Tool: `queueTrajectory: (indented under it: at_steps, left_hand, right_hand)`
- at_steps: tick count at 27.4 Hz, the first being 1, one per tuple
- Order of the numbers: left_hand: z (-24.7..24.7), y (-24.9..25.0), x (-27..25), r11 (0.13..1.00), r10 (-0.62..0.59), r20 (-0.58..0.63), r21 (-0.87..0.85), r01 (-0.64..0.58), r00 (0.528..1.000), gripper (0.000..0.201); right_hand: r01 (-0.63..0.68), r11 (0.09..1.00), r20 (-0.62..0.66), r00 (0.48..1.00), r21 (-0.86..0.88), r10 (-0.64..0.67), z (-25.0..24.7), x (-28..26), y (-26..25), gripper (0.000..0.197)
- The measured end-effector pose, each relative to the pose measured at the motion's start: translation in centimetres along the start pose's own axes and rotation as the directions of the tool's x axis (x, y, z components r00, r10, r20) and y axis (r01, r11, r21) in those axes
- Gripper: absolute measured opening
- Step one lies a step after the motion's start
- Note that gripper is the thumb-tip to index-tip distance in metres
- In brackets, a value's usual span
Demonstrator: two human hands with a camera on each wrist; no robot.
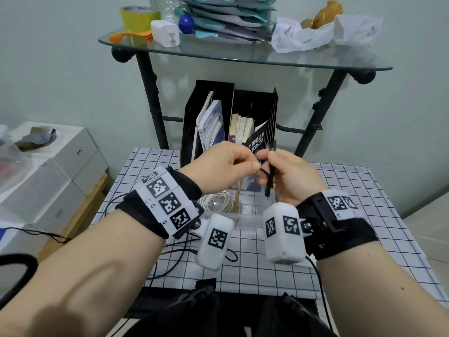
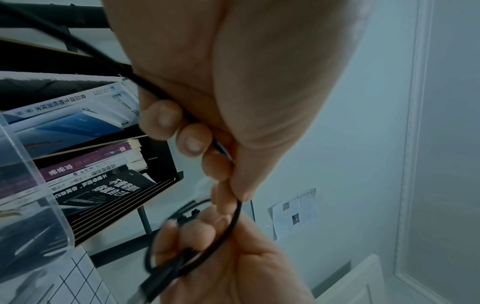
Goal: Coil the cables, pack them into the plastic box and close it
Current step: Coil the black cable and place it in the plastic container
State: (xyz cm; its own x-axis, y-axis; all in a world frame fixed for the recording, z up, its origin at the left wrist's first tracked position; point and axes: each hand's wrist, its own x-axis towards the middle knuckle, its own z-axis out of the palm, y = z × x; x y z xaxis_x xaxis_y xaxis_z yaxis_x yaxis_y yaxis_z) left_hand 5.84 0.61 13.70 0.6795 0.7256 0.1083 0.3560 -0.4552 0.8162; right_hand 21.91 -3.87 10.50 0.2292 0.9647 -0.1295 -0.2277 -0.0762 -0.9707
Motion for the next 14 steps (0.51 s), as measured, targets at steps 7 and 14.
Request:
queueTrajectory:
  at_steps: [7,14]
  left_hand:
    - [-0.2,-0.3,0.5,0.995,-0.042,-0.163,-0.099,0.026,0.986,0.011]
    - [-0.8,-1.2,0.4,0.997,-0.025,-0.096,-0.068,0.018,0.995,0.012]
  right_hand:
    - [-0.137,0.99,0.151,0.979,-0.031,0.14,1.1,-1.0,0.3,0.029]
    - [-0.255,0.967,0.287,0.926,-0.003,0.245,1.1,-1.5,-0.4,0.049]
